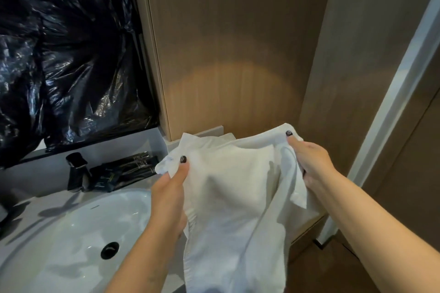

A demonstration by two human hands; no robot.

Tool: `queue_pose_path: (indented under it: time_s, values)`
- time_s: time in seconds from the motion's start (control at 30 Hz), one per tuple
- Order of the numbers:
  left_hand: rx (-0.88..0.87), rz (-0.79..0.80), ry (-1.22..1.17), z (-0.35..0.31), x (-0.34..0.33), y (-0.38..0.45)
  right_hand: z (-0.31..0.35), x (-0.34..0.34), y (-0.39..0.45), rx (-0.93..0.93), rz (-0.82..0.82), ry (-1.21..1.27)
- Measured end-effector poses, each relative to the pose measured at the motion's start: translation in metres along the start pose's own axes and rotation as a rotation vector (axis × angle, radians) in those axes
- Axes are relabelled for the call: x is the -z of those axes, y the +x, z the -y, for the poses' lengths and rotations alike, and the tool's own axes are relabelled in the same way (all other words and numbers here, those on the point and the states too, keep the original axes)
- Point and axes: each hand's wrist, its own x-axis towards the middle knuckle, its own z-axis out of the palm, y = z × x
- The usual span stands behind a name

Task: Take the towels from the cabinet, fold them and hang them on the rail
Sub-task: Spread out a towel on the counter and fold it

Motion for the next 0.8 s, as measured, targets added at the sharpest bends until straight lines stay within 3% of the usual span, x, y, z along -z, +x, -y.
queue_pose_path:
  time_s: [0.2, 0.37, 0.53, 0.6, 0.7, 0.8]
  values:
    - [-0.131, 0.001, 0.217, 0.017, -0.044, -0.003, 0.006, -0.036, -0.011, -0.041, 0.176, 0.046]
    - [-0.154, 0.003, 0.273, 0.022, -0.066, 0.007, 0.002, -0.061, 0.004, -0.004, 0.229, 0.152]
    - [-0.086, -0.041, 0.232, 0.019, -0.066, 0.022, -0.010, -0.065, 0.021, 0.118, 0.374, 0.119]
    - [-0.045, -0.073, 0.205, 0.021, -0.064, 0.027, -0.017, -0.067, 0.027, 0.124, 0.508, 0.119]
    - [0.023, -0.119, 0.148, 0.025, -0.056, 0.031, -0.033, -0.065, 0.030, 0.287, 0.736, -0.089]
    - [0.056, -0.121, 0.130, 0.027, -0.051, 0.034, -0.045, -0.070, 0.034, 0.527, 0.759, -0.429]
